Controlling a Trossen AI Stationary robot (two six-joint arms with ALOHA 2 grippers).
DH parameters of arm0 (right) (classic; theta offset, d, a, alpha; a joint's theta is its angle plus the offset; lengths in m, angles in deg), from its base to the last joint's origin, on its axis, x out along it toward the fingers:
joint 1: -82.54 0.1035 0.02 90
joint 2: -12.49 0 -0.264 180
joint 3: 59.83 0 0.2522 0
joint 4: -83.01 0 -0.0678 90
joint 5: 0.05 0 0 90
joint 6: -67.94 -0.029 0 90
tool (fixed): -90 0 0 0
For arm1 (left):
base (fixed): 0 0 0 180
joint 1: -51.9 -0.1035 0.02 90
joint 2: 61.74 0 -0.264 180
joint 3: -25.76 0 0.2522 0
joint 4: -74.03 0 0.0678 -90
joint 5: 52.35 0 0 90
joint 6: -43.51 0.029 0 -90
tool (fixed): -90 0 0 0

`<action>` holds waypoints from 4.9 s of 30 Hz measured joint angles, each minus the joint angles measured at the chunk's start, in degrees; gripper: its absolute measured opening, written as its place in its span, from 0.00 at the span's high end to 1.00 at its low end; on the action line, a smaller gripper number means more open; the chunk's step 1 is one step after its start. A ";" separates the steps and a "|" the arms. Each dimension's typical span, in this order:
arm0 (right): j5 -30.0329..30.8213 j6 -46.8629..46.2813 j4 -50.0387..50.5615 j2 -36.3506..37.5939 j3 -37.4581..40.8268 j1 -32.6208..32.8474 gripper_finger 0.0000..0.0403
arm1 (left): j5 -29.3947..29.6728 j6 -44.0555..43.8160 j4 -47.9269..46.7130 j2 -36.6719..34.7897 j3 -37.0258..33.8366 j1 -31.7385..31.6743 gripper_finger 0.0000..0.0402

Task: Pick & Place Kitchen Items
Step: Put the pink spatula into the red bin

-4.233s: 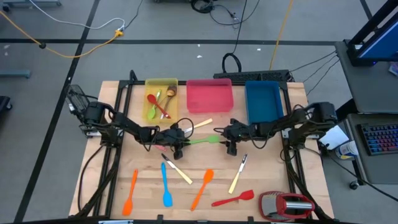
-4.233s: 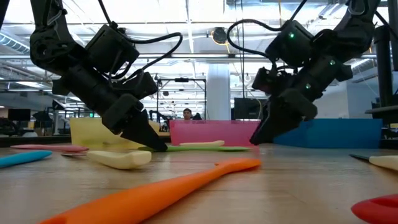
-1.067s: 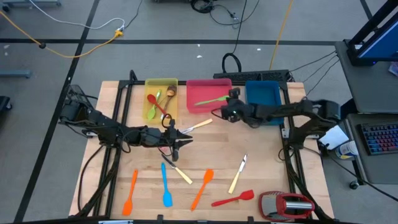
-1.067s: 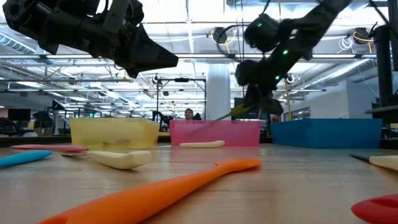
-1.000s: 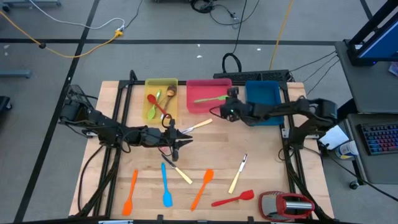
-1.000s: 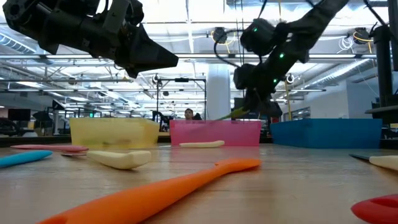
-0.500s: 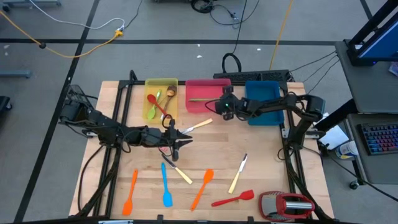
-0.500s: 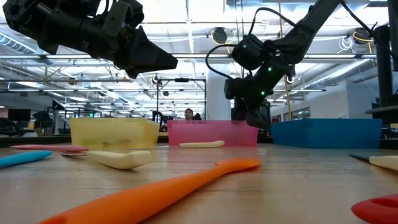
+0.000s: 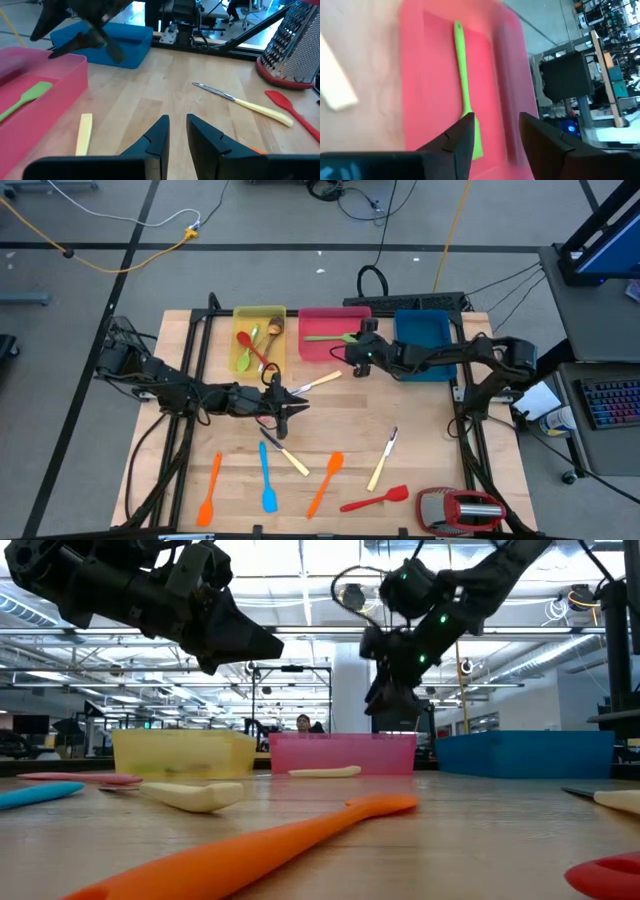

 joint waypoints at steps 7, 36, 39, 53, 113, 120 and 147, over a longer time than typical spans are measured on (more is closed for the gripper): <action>-0.16 -7.81 0.18 4.54 1.35 5.75 0.59 | 0.02 0.08 -0.21 0.00 0.00 2.05 0.83; -10.62 -24.65 -0.93 5.95 7.33 25.64 0.61 | -0.02 4.48 -24.81 -12.81 0.00 8.44 0.83; -10.67 -26.56 -0.95 5.95 7.33 25.64 0.61 | -0.04 2.44 -31.95 -13.67 0.00 8.44 0.81; -10.71 -34.35 -0.95 5.95 7.33 25.62 0.61 | -1.60 2.71 -61.19 -14.33 -0.04 5.49 0.46; -10.56 -34.38 -19.22 5.88 7.33 24.09 0.61 | -11.40 4.19 -50.66 -6.27 -0.19 -1.40 0.84; -10.88 -24.72 -20.16 5.88 7.33 22.35 0.61 | -11.33 5.45 -44.15 -6.40 -0.14 -1.36 0.84; -22.67 -16.92 -32.53 -34.26 -13.25 19.83 0.61 | -11.38 5.31 -43.06 -6.54 -0.07 -3.41 0.83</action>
